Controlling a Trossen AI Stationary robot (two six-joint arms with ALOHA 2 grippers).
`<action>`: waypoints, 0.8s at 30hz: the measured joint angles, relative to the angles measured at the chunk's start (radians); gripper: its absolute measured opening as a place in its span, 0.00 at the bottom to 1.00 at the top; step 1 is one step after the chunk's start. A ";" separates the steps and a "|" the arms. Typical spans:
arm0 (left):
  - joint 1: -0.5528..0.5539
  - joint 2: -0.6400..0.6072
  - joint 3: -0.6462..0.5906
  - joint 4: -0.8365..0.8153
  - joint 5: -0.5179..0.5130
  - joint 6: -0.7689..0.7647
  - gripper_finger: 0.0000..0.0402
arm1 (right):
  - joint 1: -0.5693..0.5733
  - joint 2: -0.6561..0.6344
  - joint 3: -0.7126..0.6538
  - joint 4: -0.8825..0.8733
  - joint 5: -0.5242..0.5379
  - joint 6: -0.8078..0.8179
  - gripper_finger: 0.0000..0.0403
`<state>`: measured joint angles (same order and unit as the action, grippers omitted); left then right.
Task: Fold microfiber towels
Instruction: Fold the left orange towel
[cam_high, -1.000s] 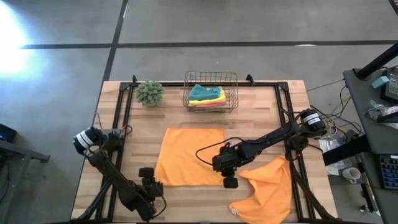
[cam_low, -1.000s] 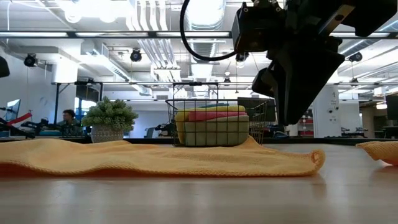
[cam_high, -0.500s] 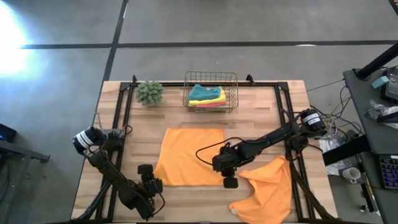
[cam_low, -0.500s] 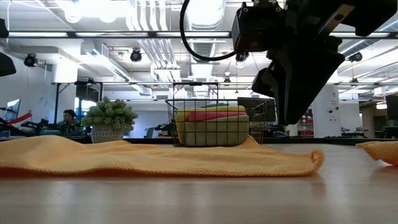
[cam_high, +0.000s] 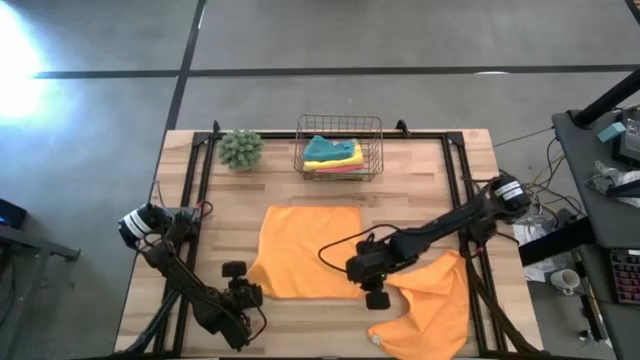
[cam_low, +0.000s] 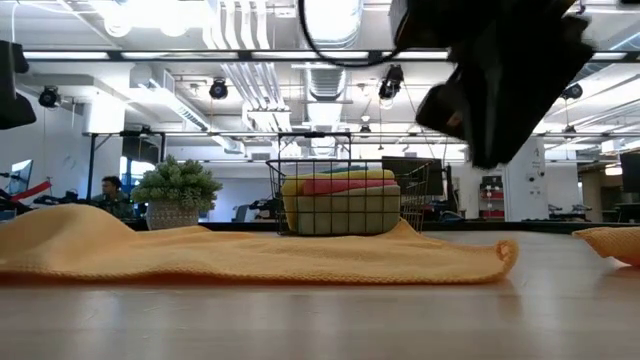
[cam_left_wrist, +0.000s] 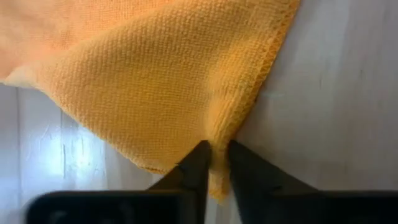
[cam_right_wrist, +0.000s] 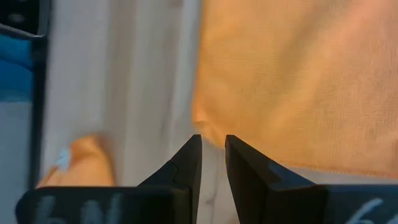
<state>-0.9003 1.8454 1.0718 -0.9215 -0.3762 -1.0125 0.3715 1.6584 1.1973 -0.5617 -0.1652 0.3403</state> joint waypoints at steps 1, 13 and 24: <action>0.001 0.000 -0.001 0.004 0.000 0.000 0.07 | 0.007 -0.016 0.000 -0.005 0.000 0.000 0.16; 0.006 -0.020 0.027 0.039 0.019 -0.003 0.00 | 0.112 -0.144 -0.015 -0.064 -0.049 0.109 0.16; 0.022 -0.066 0.034 0.040 0.026 -0.003 0.00 | 0.132 -0.077 -0.024 -0.030 -0.044 0.031 0.19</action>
<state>-0.8780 1.7795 1.1061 -0.8814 -0.3500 -1.0153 0.5037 1.5818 1.1728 -0.5915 -0.2092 0.3710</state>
